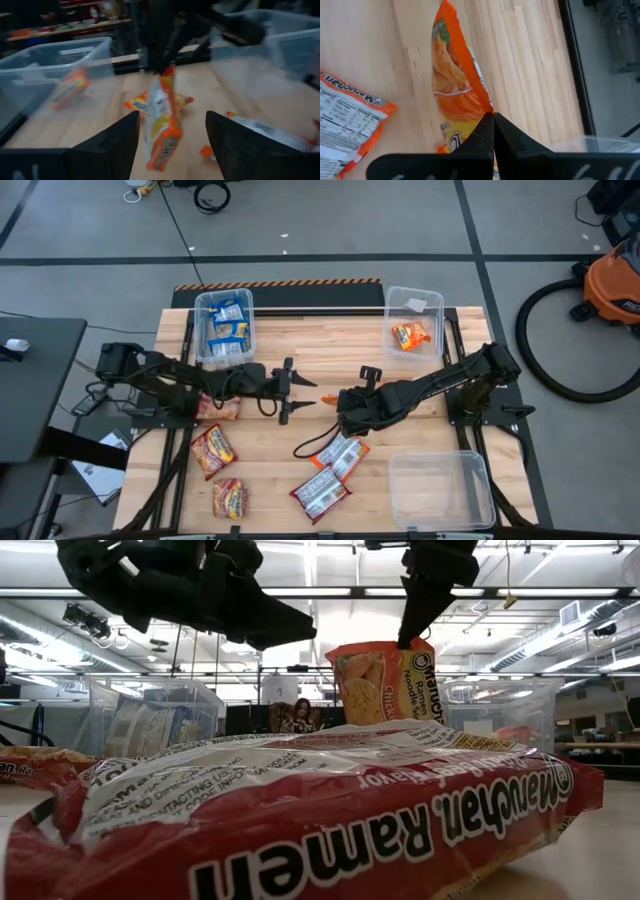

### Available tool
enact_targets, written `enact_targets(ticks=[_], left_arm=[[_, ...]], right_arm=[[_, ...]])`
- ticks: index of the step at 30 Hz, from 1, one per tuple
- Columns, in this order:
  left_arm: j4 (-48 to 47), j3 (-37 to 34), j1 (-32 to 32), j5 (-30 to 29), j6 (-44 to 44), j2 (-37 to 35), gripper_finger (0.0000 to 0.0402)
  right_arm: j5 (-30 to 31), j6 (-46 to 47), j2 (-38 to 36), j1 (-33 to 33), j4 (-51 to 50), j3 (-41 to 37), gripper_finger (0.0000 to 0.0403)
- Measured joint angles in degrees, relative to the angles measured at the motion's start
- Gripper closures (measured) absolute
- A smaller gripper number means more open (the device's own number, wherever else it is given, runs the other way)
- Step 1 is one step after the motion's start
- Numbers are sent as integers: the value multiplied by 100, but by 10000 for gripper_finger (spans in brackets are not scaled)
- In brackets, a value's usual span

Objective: Sort Maruchan noodles
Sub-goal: Put the orange noodle pack into the top right transparent bin

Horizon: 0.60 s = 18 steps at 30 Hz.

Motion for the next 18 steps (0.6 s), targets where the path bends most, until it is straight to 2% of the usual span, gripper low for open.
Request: enact_targets(ticks=[7,15,18], left_arm=[[541,-5,295,715,-61,195,166],[2303,-1,400,982,-408,1039,166],[2473,97,383,1158,-466,1280,166]], right_arm=[[31,-234,-217,-22,-37,0,401],[4,-237,-518,-55,95,2,401],[-8,-369,-486,-71,335,2,401]])
